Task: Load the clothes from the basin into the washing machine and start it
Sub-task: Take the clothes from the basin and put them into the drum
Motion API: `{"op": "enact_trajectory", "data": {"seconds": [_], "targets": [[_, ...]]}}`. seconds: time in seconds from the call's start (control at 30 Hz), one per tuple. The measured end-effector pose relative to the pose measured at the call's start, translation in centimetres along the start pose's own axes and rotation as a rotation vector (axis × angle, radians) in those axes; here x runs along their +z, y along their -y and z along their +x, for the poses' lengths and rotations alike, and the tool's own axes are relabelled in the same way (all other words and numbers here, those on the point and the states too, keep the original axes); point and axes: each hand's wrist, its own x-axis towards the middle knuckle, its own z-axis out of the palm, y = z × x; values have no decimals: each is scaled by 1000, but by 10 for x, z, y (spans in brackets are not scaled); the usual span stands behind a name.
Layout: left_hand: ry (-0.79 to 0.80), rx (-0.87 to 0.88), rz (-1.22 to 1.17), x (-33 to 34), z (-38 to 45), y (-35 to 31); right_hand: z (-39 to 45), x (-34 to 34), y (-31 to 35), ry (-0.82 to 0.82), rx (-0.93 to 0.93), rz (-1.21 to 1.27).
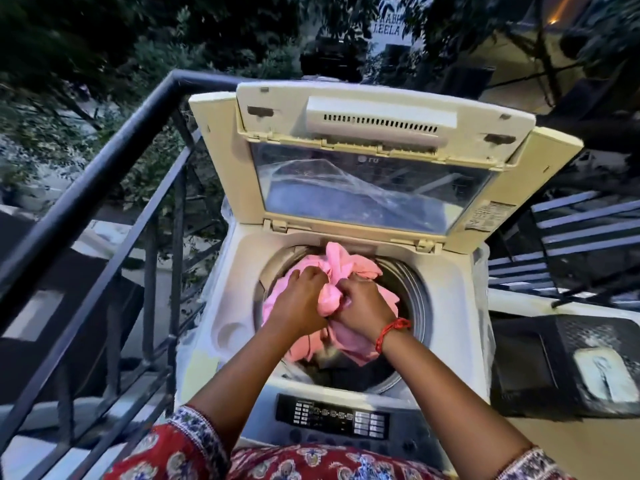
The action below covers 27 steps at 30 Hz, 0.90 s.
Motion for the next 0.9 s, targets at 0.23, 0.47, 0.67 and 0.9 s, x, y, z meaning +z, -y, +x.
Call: {"op": "enact_trajectory", "data": {"seconds": [0.23,0.47,0.67,0.9], "targets": [[34,-19,-88,20,10,0,12,0,-16,68,-5,-9],[-24,51,-40,19,19,-15,8,-10,-18,-20,-32,-28],[-16,176,11,26,12,-27,-19,-14,-26,-126,8,-22],[74,416,57,51,5,-69,-86,-24,-52,-291,184,-8]]}}
